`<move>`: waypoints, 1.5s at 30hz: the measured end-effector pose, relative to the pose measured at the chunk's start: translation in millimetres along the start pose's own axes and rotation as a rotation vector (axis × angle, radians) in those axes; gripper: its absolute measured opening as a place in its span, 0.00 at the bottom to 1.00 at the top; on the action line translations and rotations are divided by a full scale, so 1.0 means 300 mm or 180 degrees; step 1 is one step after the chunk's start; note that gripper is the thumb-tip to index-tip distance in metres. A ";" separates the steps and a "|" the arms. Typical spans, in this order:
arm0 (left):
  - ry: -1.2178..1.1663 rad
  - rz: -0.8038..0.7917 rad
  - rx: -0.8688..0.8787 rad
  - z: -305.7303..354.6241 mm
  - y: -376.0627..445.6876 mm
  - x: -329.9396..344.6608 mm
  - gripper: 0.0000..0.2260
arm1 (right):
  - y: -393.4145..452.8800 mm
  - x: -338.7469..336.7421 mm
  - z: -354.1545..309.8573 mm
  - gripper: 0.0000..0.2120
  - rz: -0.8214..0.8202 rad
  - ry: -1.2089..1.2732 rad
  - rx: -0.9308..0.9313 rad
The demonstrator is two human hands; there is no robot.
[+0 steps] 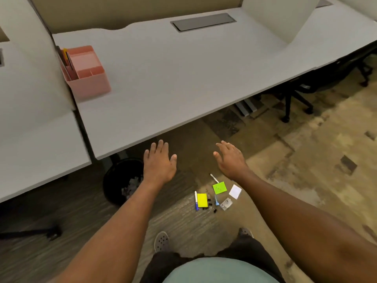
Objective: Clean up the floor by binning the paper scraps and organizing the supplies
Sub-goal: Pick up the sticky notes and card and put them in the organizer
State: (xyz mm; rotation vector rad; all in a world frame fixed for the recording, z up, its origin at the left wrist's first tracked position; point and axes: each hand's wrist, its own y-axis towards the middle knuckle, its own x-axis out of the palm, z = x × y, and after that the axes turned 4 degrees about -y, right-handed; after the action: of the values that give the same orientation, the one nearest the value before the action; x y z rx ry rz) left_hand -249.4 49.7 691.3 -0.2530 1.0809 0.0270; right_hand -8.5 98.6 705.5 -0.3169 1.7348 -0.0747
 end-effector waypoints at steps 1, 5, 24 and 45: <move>0.0018 -0.0020 0.0001 0.012 0.005 0.030 0.26 | 0.000 0.009 0.034 0.22 -0.0025 0.0012 0.0028; 0.0016 -0.0183 -0.0127 0.095 0.013 0.174 0.25 | 0.003 0.055 0.215 0.20 -0.0173 0.0016 0.0082; -0.0226 -0.0583 -0.0820 0.631 0.110 0.774 0.22 | 0.139 0.274 0.941 0.16 -0.0751 0.0960 0.0221; 0.0447 -0.1792 -0.0048 -0.087 0.423 2.195 0.23 | 0.378 1.841 1.218 0.11 -0.1587 0.1072 0.1468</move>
State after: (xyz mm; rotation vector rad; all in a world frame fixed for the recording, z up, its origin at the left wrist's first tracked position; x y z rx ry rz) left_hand 21.2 100.6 79.1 -0.5718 1.1167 -0.4926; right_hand 242.7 114.5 82.7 -0.4016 1.8681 -0.9203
